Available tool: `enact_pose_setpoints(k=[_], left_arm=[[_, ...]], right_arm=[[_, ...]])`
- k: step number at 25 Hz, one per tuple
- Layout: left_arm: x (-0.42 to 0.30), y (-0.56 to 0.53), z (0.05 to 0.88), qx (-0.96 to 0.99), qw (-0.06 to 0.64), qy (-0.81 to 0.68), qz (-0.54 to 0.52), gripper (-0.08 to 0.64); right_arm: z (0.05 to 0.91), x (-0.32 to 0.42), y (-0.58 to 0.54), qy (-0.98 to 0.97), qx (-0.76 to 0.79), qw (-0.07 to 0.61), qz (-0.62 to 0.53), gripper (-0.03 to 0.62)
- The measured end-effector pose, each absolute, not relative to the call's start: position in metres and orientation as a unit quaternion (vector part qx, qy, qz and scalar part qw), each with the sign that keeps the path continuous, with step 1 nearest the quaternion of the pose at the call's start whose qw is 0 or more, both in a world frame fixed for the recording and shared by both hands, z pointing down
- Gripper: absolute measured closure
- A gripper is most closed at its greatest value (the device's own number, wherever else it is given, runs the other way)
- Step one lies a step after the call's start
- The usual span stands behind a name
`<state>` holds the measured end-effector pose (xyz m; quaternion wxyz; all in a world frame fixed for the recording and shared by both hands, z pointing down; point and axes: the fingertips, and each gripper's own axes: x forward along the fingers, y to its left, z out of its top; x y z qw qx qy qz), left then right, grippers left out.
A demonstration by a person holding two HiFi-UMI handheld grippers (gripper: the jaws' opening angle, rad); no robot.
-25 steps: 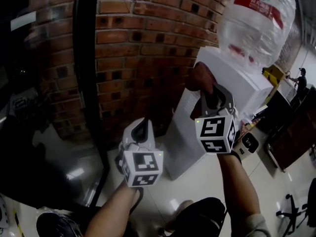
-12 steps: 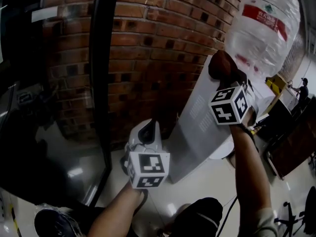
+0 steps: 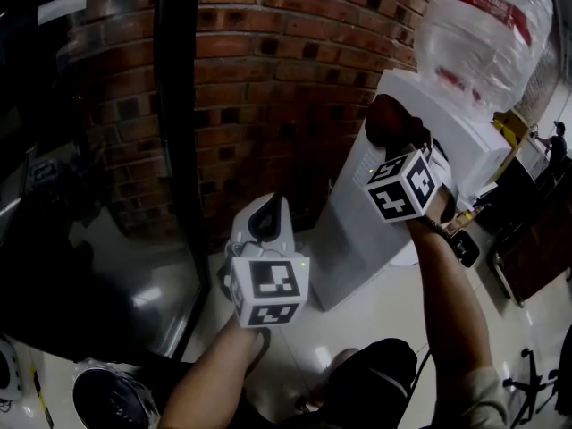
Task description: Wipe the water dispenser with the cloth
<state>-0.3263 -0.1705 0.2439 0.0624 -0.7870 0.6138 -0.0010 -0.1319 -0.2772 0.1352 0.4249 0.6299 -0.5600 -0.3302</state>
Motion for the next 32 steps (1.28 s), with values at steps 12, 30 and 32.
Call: enact_pose_setpoints(k=[12,30,32], left_arm=[[-0.337,-0.174,0.267,-0.785,0.05,0.617,-0.022,0.56],[-0.338,-0.192,0.315,-0.792,0.023,0.608,-0.058,0.56],[-0.339,-0.196,0.321,-0.791,0.02,0.608,-0.063,0.56]], right_arm=[[0.265,-0.123,-0.275,-0.586,0.601,0.482,-0.252,0.488],[0.496,-0.11,-0.263,-0.595,0.539,0.59,-0.089,0.488],[0.514,-0.111,-0.264,-0.595,0.533,0.596,-0.076,0.487]])
